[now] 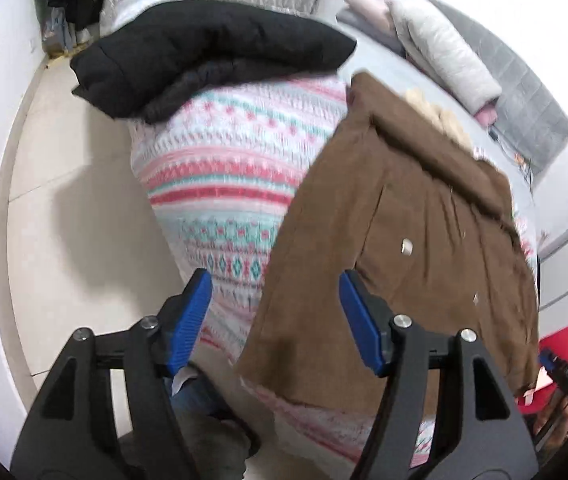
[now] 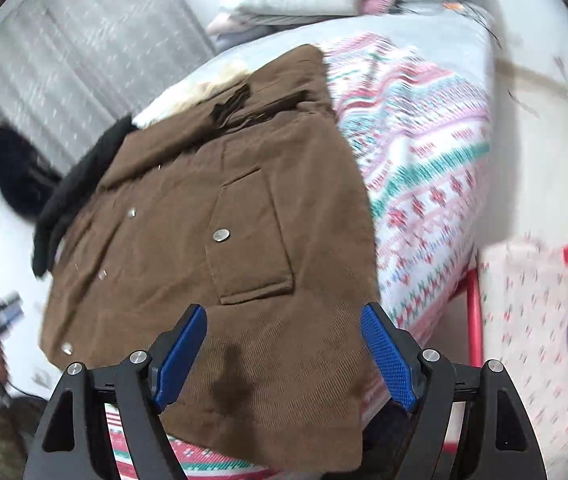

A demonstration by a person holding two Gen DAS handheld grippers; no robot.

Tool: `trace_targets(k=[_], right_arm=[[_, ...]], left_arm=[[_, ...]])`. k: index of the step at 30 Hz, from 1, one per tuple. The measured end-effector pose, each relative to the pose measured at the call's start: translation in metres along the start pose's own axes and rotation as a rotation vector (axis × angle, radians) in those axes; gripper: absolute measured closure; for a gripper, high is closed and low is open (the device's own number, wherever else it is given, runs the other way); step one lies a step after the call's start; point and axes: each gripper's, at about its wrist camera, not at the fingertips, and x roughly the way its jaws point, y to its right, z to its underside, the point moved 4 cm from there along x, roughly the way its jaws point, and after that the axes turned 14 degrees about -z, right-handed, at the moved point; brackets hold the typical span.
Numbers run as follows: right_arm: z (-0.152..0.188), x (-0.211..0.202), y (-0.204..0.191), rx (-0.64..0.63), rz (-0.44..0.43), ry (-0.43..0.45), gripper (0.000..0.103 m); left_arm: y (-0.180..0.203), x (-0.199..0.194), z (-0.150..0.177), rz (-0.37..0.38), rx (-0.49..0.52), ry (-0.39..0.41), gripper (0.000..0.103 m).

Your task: Fold large clothes

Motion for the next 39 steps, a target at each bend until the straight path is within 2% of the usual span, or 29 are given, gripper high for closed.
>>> trace_targets(k=[2, 5, 7, 9, 13, 15, 17, 20, 21, 22, 25, 27, 29, 32, 35, 39], right_arm=[[0.006, -0.008, 0.009, 0.061, -0.023, 0.016, 0.022], [0.022, -0.011, 0.023, 0.175, -0.059, 0.013, 0.022], [0.034, -0.008, 0.034, 0.268, -0.076, -0.006, 0.022], [0.039, -0.008, 0.038, 0.297, -0.090, -0.001, 0.022], [0.044, -0.015, 0.042, 0.336, -0.137, 0.041, 0.026], [0.047, -0.014, 0.041, 0.329, -0.132, 0.032, 0.036], [0.052, -0.013, 0.041, 0.334, -0.154, 0.025, 0.053], [0.054, -0.008, 0.039, 0.327, -0.146, 0.019, 0.057], [0.054, -0.007, 0.038, 0.321, -0.138, 0.016, 0.057], [0.054, -0.007, 0.038, 0.320, -0.137, 0.020, 0.061], [0.054, -0.010, 0.035, 0.301, -0.128, 0.042, 0.072], [0.055, -0.010, 0.033, 0.275, -0.120, 0.048, 0.078], [0.054, -0.012, 0.028, 0.238, -0.109, 0.059, 0.085], [0.052, -0.019, 0.022, 0.203, -0.105, 0.096, 0.088], [0.048, -0.029, 0.016, 0.164, -0.110, 0.147, 0.089], [0.046, -0.028, 0.012, 0.137, -0.096, 0.146, 0.091]], left_arm=[[0.001, 0.017, 0.011, 0.013, -0.005, -0.073, 0.036], [-0.003, 0.043, 0.027, 0.024, -0.069, -0.179, 0.036], [-0.003, 0.053, 0.033, 0.052, -0.113, -0.211, 0.036], [-0.001, 0.057, 0.035, 0.080, -0.147, -0.216, 0.036], [0.008, 0.055, 0.037, 0.143, -0.174, -0.200, 0.036], [0.013, 0.055, 0.038, 0.138, -0.172, -0.186, 0.036], [0.016, 0.056, 0.041, 0.137, -0.175, -0.180, 0.036], [0.017, 0.053, 0.045, 0.148, -0.191, -0.160, 0.037], [0.018, 0.049, 0.046, 0.147, -0.185, -0.144, 0.043], [0.020, 0.046, 0.049, 0.133, -0.164, -0.125, 0.054], [0.034, 0.036, 0.052, 0.076, -0.052, -0.055, 0.077], [0.042, 0.027, 0.054, 0.034, 0.005, -0.005, 0.083], [0.050, 0.020, 0.053, -0.023, 0.069, 0.042, 0.085], [0.054, 0.009, 0.051, -0.060, 0.095, 0.080, 0.087], [0.052, 0.001, 0.046, -0.052, 0.092, 0.105, 0.087], [0.047, -0.002, 0.040, -0.016, 0.056, 0.092, 0.088]])
